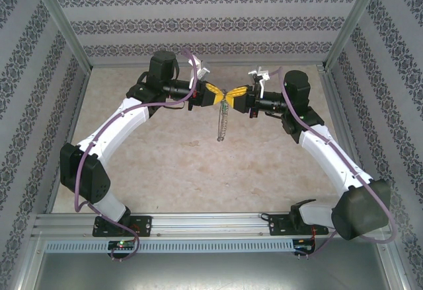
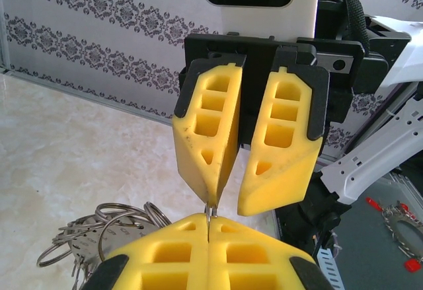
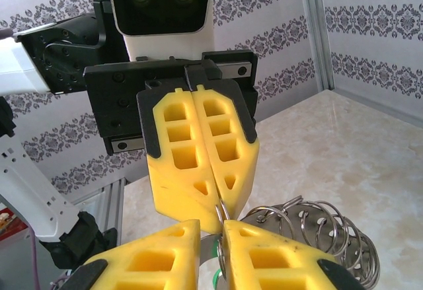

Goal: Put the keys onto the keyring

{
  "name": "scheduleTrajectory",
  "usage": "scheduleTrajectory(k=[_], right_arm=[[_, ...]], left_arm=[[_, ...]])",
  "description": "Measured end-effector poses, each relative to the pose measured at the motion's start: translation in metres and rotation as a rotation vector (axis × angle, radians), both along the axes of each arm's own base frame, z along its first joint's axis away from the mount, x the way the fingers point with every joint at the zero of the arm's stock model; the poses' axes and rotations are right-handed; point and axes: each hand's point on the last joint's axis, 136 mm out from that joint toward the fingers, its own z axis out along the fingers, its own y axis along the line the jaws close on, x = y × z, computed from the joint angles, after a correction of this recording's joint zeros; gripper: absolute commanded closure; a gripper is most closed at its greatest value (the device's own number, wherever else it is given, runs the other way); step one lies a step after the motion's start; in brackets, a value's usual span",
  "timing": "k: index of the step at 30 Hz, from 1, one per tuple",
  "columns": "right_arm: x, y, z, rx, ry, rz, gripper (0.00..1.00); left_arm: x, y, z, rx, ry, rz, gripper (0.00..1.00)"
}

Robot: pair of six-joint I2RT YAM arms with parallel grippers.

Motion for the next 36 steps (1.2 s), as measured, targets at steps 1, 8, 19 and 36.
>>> scheduleTrajectory(k=[1,8,19,36], right_arm=[[0.0003,0.0001,-0.0003,0.000,0.001,0.000,0.80],[-0.0007,0.0016,0.0002,0.006,0.008,0.012,0.72],[-0.0003,0.0032,0.0002,0.007,0.010,0.021,0.70],[0.0087,0.0019,-0.0008,0.011,0.012,0.001,0.60]], left_arm=[[0.0000,0.0000,0.0000,0.000,0.000,0.000,1.00],[0.0011,0.0006,-0.0004,0.001,0.000,0.005,1.00],[0.0013,0.0007,-0.0004,0.002,0.000,0.006,1.00],[0.0027,0.0013,-0.0022,0.005,0.000,0.013,1.00]])
